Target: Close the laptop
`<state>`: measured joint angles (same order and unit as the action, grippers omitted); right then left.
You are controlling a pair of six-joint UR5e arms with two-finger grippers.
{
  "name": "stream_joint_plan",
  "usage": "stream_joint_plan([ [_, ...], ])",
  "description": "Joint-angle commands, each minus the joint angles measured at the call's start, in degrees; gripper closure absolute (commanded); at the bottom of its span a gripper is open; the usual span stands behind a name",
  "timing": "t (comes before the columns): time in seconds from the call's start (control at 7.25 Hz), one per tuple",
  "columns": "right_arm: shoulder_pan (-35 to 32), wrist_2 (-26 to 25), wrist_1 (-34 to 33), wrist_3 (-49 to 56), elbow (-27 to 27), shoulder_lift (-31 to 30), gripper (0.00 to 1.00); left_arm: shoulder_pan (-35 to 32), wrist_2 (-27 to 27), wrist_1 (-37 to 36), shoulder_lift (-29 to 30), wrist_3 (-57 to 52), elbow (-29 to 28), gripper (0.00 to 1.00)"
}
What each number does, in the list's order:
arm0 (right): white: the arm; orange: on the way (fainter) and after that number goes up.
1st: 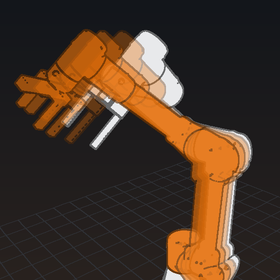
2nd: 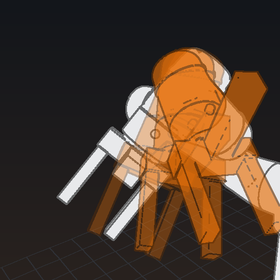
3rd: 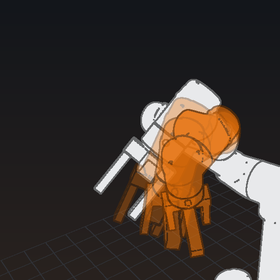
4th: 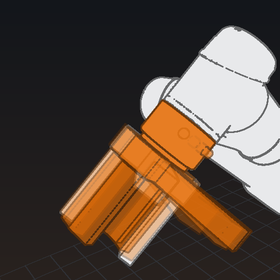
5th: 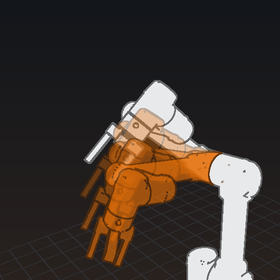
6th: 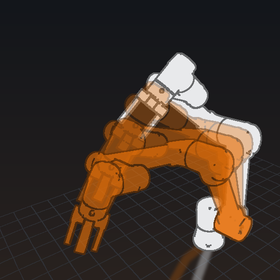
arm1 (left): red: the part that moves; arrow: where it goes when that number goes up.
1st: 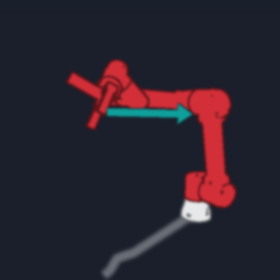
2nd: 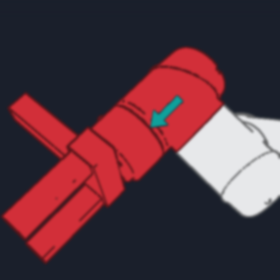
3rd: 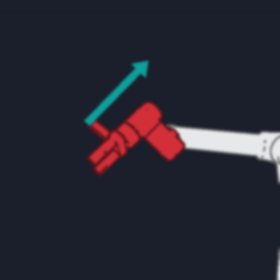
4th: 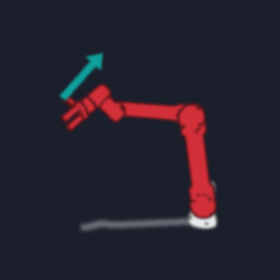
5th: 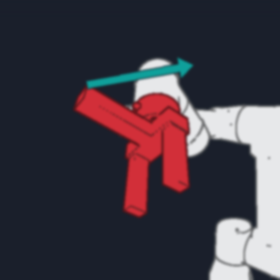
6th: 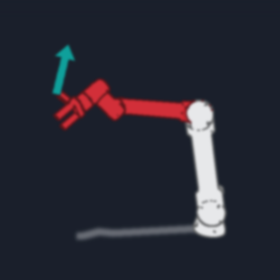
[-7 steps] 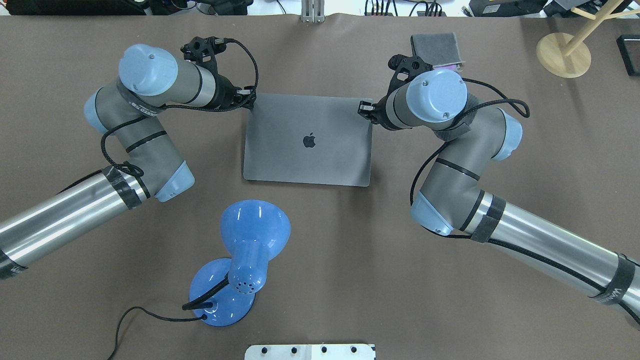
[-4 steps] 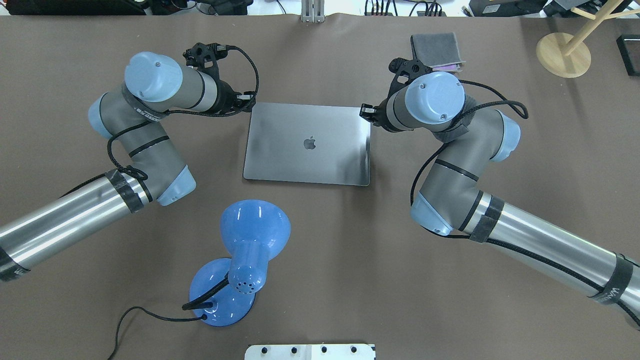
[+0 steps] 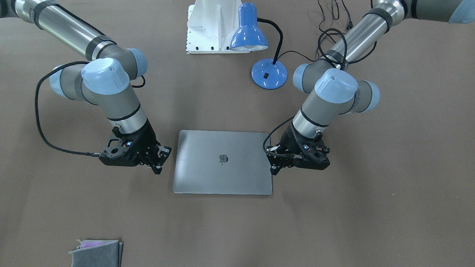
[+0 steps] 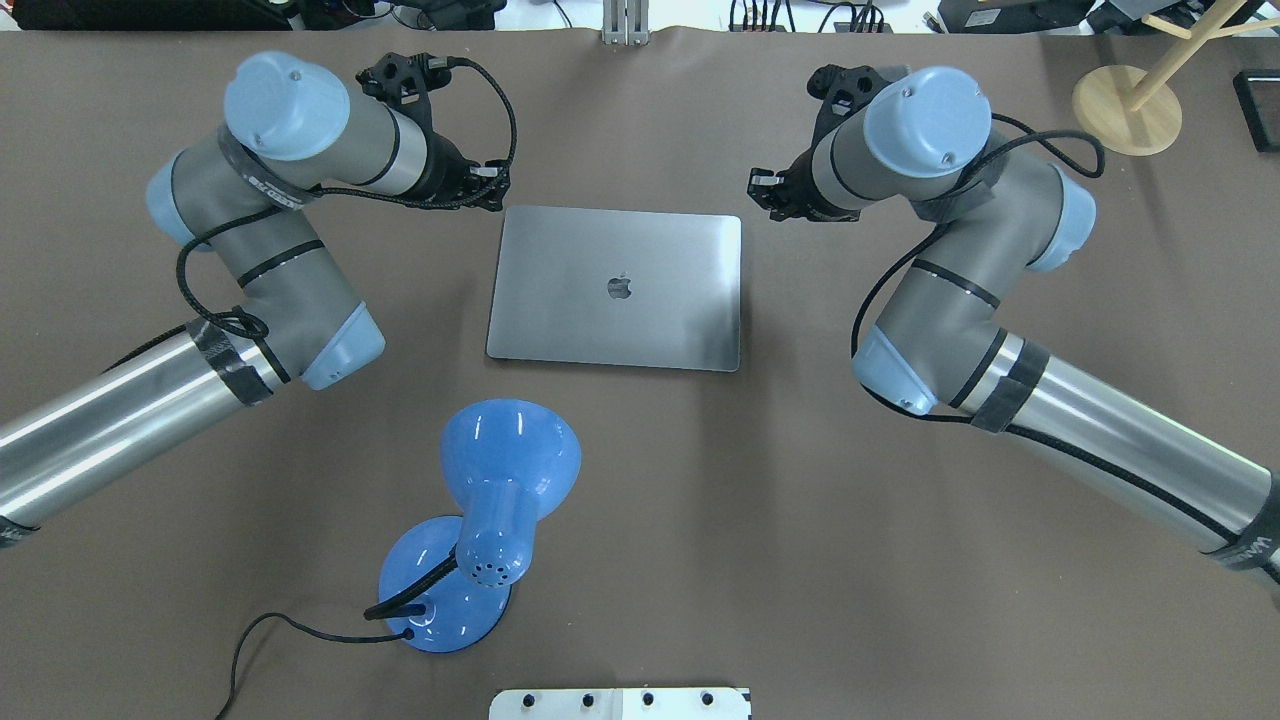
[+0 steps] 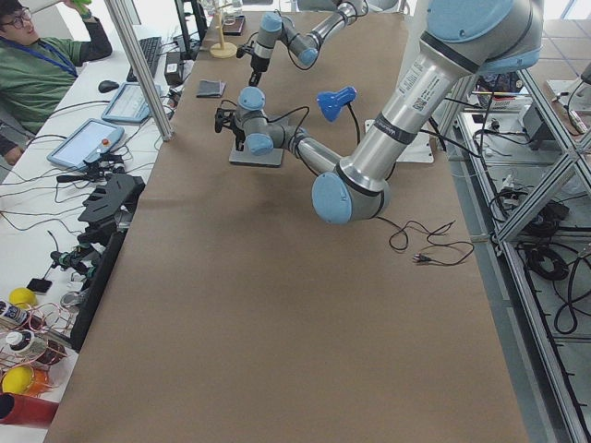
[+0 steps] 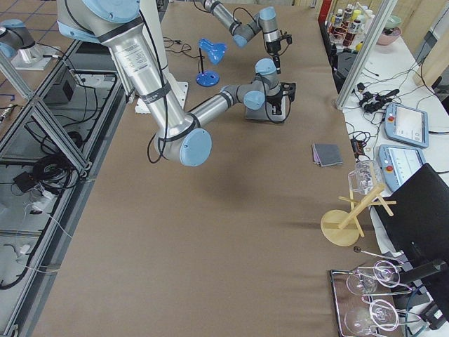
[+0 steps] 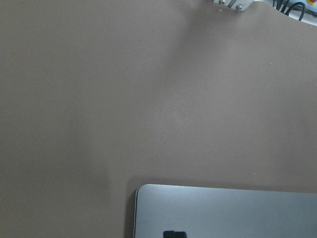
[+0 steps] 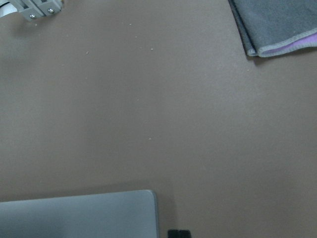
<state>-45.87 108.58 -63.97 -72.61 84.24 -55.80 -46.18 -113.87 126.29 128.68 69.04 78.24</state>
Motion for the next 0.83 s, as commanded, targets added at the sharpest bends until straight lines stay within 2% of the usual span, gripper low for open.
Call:
stream_joint_plan([
  [0.0,-6.3,6.4,-0.5,7.6,2.4,-4.9,0.0,-3.1,-4.0,-14.2,-4.5,-11.1,11.5,0.02],
  [0.14,-9.0,7.9,-2.6,14.4,2.5,-6.2,0.0,-4.3,-4.8,-22.0,-6.6,-15.5,17.0,0.02],
  [0.28,-11.8,9.8,-4.8,20.7,2.7,-7.5,0.0,-5.9,-5.2,-29.4,-6.9,-22.2,20.0,0.02],
  [0.41,-15.2,12.2,-4.9,24.8,3.6,-11.0,0.0,-7.8,-5.2,-34.6,-9.8,-29.8,22.9,0.02],
  [0.55,-19.1,14.6,-5.1,31.2,4.0,-14.5,0.0,-10.3,-5.2,-35.9,-13.9,-37.1,24.9,0.02],
  [0.69,-22.0,14.7,-5.5,37.9,4.2,-18.6,0.0,-13.9,-5.7,-35.9,-18.0,-44.4,25.0,0.02],
])
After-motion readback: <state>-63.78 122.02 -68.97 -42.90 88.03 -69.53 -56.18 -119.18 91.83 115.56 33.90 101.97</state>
